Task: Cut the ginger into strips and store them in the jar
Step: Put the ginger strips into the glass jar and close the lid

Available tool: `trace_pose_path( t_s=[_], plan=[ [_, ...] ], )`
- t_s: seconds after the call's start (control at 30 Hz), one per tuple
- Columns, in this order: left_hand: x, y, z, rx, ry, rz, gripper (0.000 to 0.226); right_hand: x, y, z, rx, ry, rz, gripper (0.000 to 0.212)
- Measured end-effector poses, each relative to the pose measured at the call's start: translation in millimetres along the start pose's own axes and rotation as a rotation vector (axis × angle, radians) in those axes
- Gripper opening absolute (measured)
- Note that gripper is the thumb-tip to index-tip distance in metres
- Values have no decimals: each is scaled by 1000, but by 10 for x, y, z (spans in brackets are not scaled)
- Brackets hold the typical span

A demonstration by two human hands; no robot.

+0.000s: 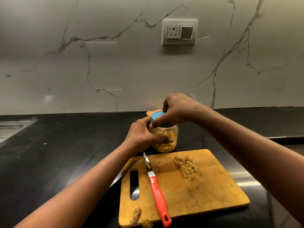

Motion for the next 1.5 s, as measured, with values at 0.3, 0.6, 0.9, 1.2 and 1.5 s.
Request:
trace_pose_path(
  t_s=[0.3,0.6,0.9,1.2,1.5],
  plan=[
    [-38,4,35,-58,-74,-6,55,41,-5,116,138,112,15,73],
    [10,-32,52,10,-74,-47,59,47,-90,27,265,172,214,64],
    [135,-83,63,44,-8,-70,86,81,126,74,252,101,-145,80],
    [121,-102,50,75,-5,-67,81,233,-44,-40,528,154,62,62],
    [-95,50,-46,-116,-58,-46,85,29,6,69,312,24,-51,75]
  ],
)
Point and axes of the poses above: each hand's wrist, its own z-axis towards the middle knuckle, its own y-axis out of the back of the hand, x = y × z, the point moved 10 cm from there along z, towards the middle knuckle, and after that the axes turned 14 degrees about -x, right-handed, at the moved point
